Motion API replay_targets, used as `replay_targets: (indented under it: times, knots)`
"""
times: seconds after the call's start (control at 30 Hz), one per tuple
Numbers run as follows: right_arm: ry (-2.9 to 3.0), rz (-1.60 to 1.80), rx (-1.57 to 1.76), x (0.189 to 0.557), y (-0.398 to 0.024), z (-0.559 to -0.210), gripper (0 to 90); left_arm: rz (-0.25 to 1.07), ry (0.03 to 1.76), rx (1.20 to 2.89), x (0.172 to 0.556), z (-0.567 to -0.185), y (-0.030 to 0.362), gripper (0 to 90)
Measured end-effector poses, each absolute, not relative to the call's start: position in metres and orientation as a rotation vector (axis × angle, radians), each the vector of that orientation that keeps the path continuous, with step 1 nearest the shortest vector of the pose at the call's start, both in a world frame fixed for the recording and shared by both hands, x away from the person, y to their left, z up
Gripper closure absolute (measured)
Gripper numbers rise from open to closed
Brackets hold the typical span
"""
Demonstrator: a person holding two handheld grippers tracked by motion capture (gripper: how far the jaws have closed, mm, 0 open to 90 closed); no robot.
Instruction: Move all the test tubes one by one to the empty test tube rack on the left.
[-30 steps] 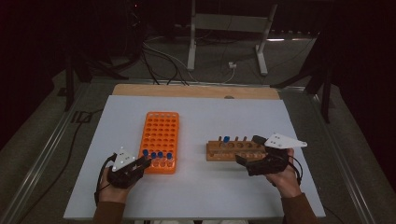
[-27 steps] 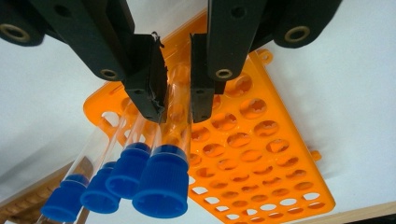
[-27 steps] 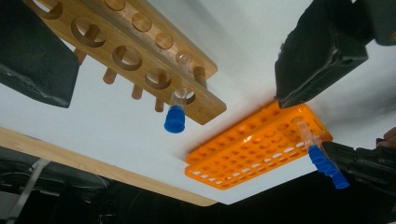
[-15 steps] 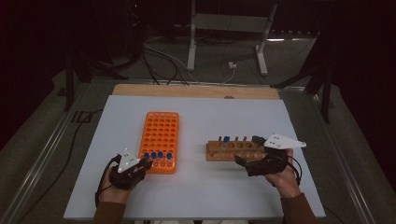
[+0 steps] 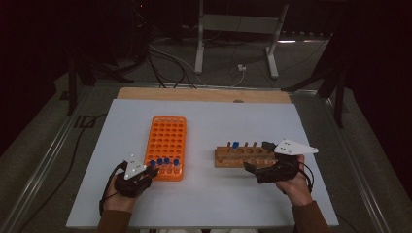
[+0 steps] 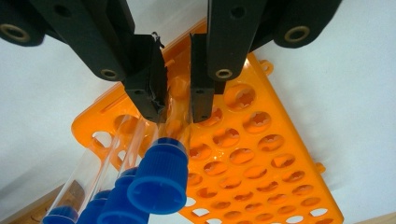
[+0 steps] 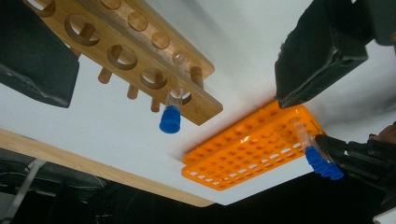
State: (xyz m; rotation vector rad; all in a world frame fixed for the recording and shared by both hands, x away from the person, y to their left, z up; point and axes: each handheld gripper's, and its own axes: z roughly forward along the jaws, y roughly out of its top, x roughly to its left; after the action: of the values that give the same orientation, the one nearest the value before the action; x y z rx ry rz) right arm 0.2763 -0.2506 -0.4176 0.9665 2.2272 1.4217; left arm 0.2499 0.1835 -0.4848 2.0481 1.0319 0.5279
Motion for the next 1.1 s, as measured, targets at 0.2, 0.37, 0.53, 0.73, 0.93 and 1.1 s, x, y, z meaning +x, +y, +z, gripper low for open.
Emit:
replay_targets:
  times: [0.2, 0.37, 0.53, 0.73, 0.93, 1.1]
  knots:
    - [2.226, 1.423, 0.967, 0.276, -0.25, -0.418, 0.0, 0.51, 1.039, 2.035, 0.25, -0.485, 0.185, 77.9]
    - [2.22, 1.423, 0.979, 0.277, -0.251, -0.418, 0.1, 0.467, 1.036, 1.987, 0.25, -0.483, 0.191, 76.5]
    - [2.209, 1.425, 0.985, 0.278, -0.251, -0.419, 0.0, 0.454, 1.006, 1.923, 0.247, -0.473, 0.196, 65.5]
    - [2.192, 1.424, 1.002, 0.28, -0.251, -0.419, 0.1, 0.452, 0.947, 1.862, 0.244, -0.465, 0.198, 54.6]
    - [2.177, 1.433, 1.006, 0.281, -0.249, -0.417, 0.1, 0.459, 0.925, 1.811, 0.243, -0.459, 0.199, 45.9]
    - [2.168, 1.433, 1.009, 0.284, -0.246, -0.415, 0.1, 0.475, 0.956, 1.764, 0.244, -0.457, 0.203, 35.0]
